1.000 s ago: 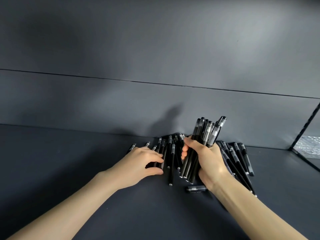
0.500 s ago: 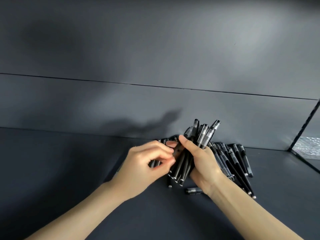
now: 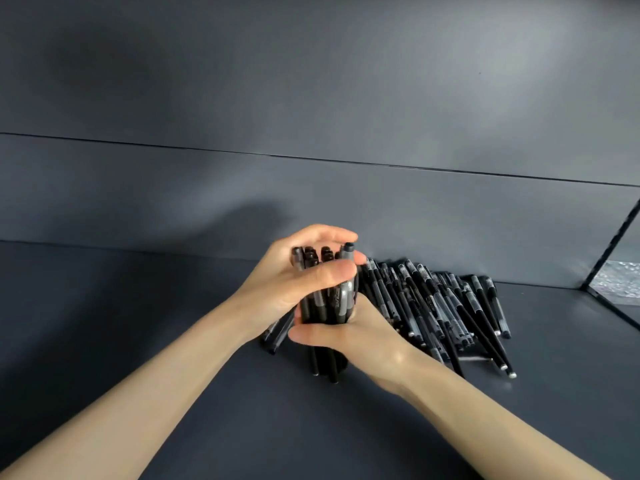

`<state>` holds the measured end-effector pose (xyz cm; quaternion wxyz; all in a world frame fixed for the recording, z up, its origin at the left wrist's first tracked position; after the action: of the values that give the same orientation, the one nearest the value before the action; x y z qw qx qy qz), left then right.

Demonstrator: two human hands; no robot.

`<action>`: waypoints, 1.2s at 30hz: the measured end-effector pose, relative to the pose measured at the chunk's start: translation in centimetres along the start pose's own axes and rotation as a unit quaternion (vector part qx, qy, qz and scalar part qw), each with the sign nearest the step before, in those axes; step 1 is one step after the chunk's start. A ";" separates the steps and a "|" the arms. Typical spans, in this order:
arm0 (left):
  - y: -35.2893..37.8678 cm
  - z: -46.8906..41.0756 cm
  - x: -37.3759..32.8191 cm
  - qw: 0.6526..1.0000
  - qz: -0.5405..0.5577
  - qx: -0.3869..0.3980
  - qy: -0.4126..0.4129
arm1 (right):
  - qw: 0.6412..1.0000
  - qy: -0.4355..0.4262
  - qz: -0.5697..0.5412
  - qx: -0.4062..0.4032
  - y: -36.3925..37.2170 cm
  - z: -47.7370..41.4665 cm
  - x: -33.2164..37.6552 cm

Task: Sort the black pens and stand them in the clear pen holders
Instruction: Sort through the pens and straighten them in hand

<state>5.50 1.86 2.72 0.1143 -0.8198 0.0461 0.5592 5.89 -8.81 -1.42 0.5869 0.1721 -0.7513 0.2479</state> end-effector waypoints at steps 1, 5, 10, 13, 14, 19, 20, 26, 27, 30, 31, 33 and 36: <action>0.3 0.2 -0.3 1.000 0.004 0.022 0.004 | 1.000 0.008 0.004 0.006 0.0 0.0 -0.1; 1.4 0.4 -0.9 0.999 -0.016 0.022 0.035 | 1.000 0.005 0.008 0.006 0.0 0.1 0.0; 1.4 0.2 -1.2 0.994 -0.057 -0.045 0.084 | 0.999 0.023 0.019 0.028 0.1 0.1 -1.0; 0.9 -0.3 -0.6 0.997 -0.044 -0.048 0.051 | 0.999 0.034 0.020 0.027 0.2 -0.1 -1.6; 0.7 -0.5 -0.6 0.997 -0.033 -0.052 0.047 | 0.999 0.031 0.017 0.024 0.3 -0.1 -1.5; 0.4 -1.4 -1.7 0.995 0.033 -0.085 0.045 | 0.999 -0.010 -0.016 0.029 -0.1 0.4 0.5; 0.7 -1.6 -1.9 0.994 0.051 -0.090 0.041 | 0.999 -0.008 -0.031 0.021 -0.4 0.8 0.9; 6.1 -1.9 -3.5 0.991 0.103 -0.089 0.018 | 0.999 -0.018 -0.044 -0.023 -4.0 5.2 2.5; 7.5 -2.0 -3.7 0.990 0.111 -0.082 0.014 | 0.999 -0.022 -0.036 -0.026 -5.0 6.3 2.7; 12.8 -2.1 -4.0 0.985 0.163 -0.043 -0.021 | 0.999 -0.018 -0.021 -0.041 -8.5 10.8 3.1; 15.0 -2.0 -4.0 0.979 0.199 -0.032 -0.039 | 0.999 -0.012 -0.021 -0.049 -9.8 12.6 3.2; 19.6 -1.8 -4.2 0.962 0.263 -0.019 -0.066 | 0.997 0.002 -0.024 -0.068 -12.8 16.2 3.2; 26.9 -1.9 -4.3 0.970 0.230 0.006 -0.084 | 0.995 0.023 -0.033 -0.096 -17.6 21.7 2.9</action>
<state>0.12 -24.85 3.73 -0.0086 -0.7368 0.2267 0.6369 -2.41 -35.58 0.29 0.6257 0.1339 -0.7517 0.1596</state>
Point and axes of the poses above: each hand's wrist, its own z-axis away from the middle knuckle, its own y-axis out of the palm, x = y × z, the point moved 4 cm from there along -z, towards the middle knuckle, and after that the axes turned 2 degrees about -y, right-handed, at the moved point
